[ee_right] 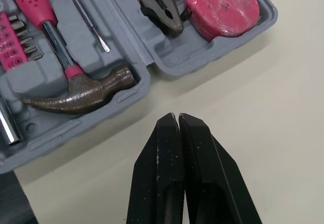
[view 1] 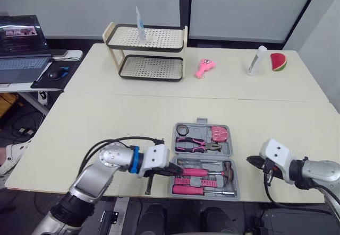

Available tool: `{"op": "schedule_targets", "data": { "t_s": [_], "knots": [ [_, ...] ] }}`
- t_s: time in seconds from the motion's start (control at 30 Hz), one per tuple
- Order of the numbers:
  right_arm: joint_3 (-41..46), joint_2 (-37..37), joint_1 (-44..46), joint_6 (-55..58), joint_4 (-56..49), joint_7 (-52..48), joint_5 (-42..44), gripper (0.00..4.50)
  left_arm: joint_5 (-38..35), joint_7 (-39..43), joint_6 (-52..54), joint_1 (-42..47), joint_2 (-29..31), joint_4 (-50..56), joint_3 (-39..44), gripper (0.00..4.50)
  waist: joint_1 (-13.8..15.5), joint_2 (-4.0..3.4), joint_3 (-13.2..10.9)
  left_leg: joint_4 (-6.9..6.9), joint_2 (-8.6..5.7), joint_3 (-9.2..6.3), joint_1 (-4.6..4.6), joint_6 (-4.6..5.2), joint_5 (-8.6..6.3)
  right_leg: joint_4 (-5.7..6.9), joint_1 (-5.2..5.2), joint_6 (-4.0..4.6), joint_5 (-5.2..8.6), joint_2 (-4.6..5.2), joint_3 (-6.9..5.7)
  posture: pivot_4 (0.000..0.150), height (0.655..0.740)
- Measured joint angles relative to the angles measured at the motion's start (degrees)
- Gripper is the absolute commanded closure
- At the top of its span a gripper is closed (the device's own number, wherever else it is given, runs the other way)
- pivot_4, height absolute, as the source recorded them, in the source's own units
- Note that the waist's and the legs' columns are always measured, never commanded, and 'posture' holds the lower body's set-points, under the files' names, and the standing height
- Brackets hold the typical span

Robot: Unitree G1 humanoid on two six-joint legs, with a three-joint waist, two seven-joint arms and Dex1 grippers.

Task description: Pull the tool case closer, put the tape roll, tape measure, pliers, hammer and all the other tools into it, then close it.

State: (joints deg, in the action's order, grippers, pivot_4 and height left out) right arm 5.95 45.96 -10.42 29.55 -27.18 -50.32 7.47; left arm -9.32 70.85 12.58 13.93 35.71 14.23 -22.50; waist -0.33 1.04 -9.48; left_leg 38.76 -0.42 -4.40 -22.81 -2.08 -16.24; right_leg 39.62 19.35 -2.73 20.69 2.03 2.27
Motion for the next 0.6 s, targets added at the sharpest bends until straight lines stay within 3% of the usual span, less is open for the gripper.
{"op": "schedule_targets", "data": {
  "t_s": [0.17, 0.6],
  "knots": [
    [-0.4, 0.0, -1.6, 0.0, -2.1, 1.0, 0.4, 4.49, 7.6, -2.8, -2.7, 4.4, -4.9, -6.2, -7.3, 4.50, 0.1, -0.02, 0.0, 0.02, -0.03, 0.03, -0.05, 0.00, 0.00, -0.09, -0.01, 0.00, 0.00, 0.01, -0.05, 0.150, 0.7290],
    [0.2, 0.0, -2.8, -0.2, -1.5, 2.6, 0.5, 4.49, 13.5, -2.4, -6.1, 6.6, -5.8, -11.8, -12.0, 4.50, 0.1, -0.05, 0.0, 0.01, -0.02, 0.02, -0.03, 0.00, 0.00, -0.08, -0.01, 0.00, 0.00, 0.01, -0.05, 0.150, 0.7290]
  ]
}}
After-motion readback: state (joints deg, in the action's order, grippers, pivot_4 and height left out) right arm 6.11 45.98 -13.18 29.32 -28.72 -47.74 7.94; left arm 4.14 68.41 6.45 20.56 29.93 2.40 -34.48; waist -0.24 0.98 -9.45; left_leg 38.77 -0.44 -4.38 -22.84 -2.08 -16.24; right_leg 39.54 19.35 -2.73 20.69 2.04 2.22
